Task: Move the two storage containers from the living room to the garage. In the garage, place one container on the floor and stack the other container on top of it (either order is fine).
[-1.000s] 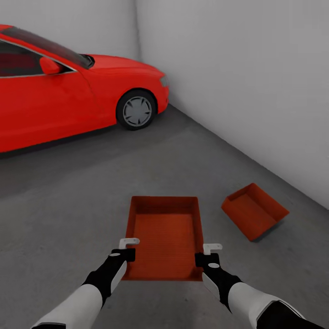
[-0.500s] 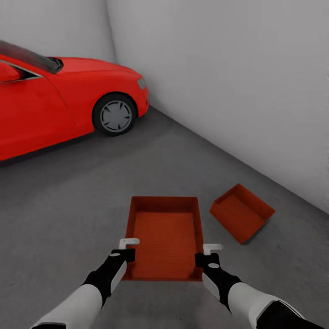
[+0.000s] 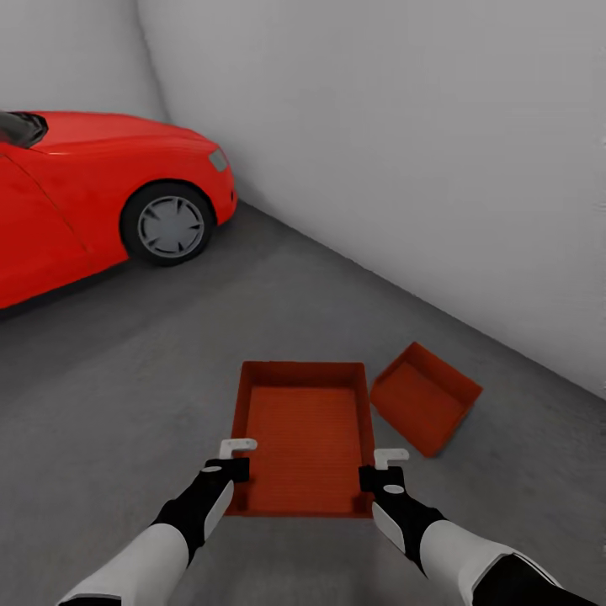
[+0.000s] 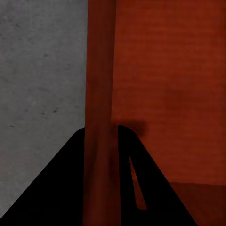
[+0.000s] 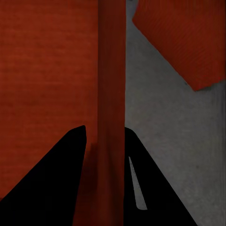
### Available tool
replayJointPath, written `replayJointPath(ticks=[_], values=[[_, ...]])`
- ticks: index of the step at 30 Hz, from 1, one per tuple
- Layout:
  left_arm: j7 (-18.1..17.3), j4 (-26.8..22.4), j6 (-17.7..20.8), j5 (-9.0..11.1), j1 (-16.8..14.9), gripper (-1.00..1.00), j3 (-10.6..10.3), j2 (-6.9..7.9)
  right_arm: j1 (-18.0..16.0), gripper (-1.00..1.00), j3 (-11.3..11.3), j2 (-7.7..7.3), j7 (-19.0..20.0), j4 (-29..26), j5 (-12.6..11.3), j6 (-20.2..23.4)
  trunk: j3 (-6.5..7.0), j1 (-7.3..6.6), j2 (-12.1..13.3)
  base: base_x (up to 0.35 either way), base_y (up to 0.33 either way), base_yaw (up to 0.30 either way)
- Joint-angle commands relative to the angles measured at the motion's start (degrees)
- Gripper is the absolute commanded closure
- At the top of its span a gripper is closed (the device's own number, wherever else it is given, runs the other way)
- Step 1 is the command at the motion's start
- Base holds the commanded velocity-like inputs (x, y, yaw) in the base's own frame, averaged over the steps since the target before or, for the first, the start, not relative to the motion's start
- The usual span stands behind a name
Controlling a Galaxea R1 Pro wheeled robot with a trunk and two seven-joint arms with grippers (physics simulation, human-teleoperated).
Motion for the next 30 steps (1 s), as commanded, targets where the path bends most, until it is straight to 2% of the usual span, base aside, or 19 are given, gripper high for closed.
replayJointPath(ticks=[1,30], values=[[0.22,-2.29,0.38,0.54,-0.05,1.0,1.28,0.28,0.01,1.0,1.68,-0.15,0.04,3.0,-0.61,-0.03,-0.06,0.04,-0.05,0.321,0.0,-0.243],[0.2,-2.29,0.38,0.49,-0.05,1.0,1.28,0.28,0.01,1.0,1.71,-0.15,0.02,3.0,-0.64,-0.02,-0.06,0.04,-0.05,0.321,0.0,-0.243]])
